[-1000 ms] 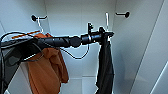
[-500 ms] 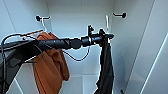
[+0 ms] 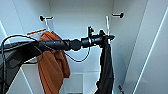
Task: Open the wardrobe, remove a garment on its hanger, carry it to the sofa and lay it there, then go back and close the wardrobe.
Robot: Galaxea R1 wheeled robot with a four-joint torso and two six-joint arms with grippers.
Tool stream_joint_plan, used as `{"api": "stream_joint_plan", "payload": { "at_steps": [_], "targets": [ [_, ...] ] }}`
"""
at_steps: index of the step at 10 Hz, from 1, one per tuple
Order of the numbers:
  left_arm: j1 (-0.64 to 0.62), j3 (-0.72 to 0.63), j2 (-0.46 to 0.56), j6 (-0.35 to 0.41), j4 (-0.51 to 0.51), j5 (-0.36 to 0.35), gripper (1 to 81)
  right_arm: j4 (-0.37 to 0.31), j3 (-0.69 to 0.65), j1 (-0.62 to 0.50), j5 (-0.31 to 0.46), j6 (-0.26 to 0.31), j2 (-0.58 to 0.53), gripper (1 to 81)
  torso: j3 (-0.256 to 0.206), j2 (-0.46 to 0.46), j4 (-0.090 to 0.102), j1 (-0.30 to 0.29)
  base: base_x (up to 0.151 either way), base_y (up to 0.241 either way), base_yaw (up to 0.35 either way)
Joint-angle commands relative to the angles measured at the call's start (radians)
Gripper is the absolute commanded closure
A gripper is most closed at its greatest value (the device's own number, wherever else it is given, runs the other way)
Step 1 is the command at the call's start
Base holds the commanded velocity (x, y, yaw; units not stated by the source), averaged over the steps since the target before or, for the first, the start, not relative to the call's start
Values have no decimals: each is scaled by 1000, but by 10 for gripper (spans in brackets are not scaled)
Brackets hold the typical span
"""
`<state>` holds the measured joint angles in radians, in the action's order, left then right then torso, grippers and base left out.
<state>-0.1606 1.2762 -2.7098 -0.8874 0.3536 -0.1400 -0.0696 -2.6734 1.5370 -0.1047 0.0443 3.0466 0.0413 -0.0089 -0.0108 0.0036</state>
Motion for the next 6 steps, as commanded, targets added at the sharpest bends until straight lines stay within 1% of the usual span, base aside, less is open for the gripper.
{"api": "stream_joint_plan", "payload": {
  "at_steps": [1,6],
  "targets": [
    [-147,-26,14,8,-22,-41,811,-3,6,-44,54,2,2,10,0,0,0,0,-119,0,0],
    [-136,-58,14,8,-22,-43,811,-4,4,-44,54,3,2,10,0,0,0,0,-130,0,0]
  ]
}}
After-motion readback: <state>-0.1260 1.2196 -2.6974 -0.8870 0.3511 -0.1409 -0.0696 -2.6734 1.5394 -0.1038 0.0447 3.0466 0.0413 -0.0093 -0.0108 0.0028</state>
